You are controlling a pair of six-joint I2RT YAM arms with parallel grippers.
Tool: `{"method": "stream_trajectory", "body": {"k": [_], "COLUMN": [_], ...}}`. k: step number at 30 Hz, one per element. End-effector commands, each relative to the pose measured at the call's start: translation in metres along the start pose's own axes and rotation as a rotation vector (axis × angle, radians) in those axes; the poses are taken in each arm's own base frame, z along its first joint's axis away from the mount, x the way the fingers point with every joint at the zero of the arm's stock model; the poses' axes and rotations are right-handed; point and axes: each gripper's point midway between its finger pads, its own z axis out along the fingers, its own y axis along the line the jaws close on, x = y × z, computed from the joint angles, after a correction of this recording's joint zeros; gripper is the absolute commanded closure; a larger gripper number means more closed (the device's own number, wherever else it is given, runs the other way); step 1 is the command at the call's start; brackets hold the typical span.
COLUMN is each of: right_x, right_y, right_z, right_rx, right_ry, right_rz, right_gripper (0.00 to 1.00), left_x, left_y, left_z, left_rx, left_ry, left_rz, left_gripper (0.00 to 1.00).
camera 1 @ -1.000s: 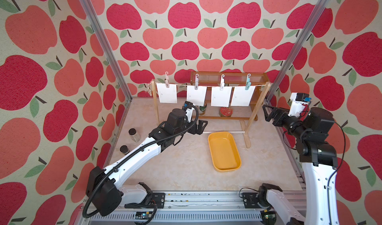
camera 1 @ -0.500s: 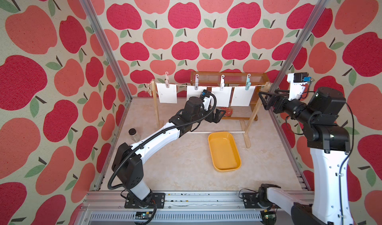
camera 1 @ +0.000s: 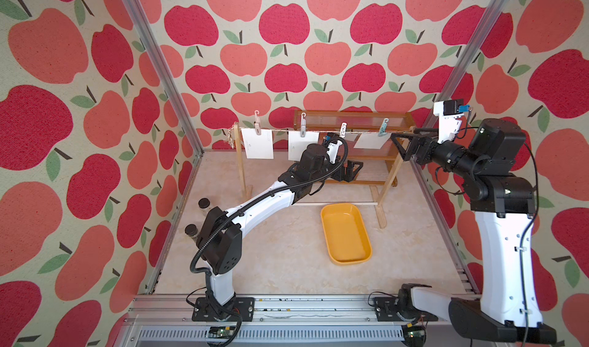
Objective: Remove the postcards from the strings
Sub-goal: Pinch the postcard on the clothesline.
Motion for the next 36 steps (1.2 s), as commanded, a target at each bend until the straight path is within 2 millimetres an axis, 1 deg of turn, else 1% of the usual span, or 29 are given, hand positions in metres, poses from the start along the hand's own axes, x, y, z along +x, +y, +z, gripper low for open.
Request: {"method": "stream_trajectory", "body": {"k": [1, 3, 8, 11, 15, 19, 22, 24, 27, 32, 34, 36], "right_x": [-0.011, -0.014, -0.017, -0.019, -0.020, -0.020, -0.020, -0.021, -0.021, -0.019, -0.019, -0.019], "right_y": [0.011, 0.012, 0.015, 0.017, 0.018, 0.018, 0.017, 0.019, 0.018, 0.019, 0.018, 0.018], "right_z": [-0.007, -0.008, -0.008, -0.009, -0.011, -0.011, -0.012, -0.012, -0.012, -0.011, -0.011, -0.010], "right_rx": [-0.034, -0.035, -0.048, -0.055, -0.055, -0.054, -0.051, -0.057, -0.057, -0.061, -0.061, -0.062], "right_ry": [-0.022, -0.031, -0.039, -0.046, -0.052, -0.054, -0.056, -0.058, -0.059, -0.055, -0.055, -0.056], "right_rz": [-0.036, -0.040, -0.040, -0.041, -0.043, -0.042, -0.043, -0.042, -0.039, -0.036, -0.034, -0.037], "right_gripper": [0.05, 0.05, 0.05, 0.05, 0.05, 0.05, 0.05, 0.05, 0.05, 0.05, 0.05, 0.05], "left_x": [-0.022, -0.025, -0.027, -0.026, -0.025, -0.024, -0.023, -0.022, -0.020, -0.028, -0.031, -0.033], "left_y": [-0.007, -0.012, -0.037, -0.042, -0.042, -0.050, -0.052, -0.048, -0.034, -0.013, -0.008, -0.008], "left_z": [0.005, 0.005, 0.005, 0.009, 0.014, 0.017, 0.018, 0.019, 0.022, 0.016, 0.014, 0.013], "left_rx": [0.009, 0.020, 0.054, 0.053, 0.071, 0.131, 0.153, 0.129, 0.075, 0.012, 0.006, 0.020], "left_ry": [-0.068, -0.078, -0.120, -0.129, -0.130, -0.134, -0.130, -0.130, -0.134, -0.161, -0.165, -0.165], "left_rz": [0.014, 0.015, 0.054, 0.073, 0.076, 0.081, 0.080, 0.078, 0.071, 0.052, 0.054, 0.055], "left_gripper": [0.00, 0.00, 0.00, 0.00, 0.00, 0.10, 0.12, 0.07, 0.01, 0.00, 0.00, 0.00]}}
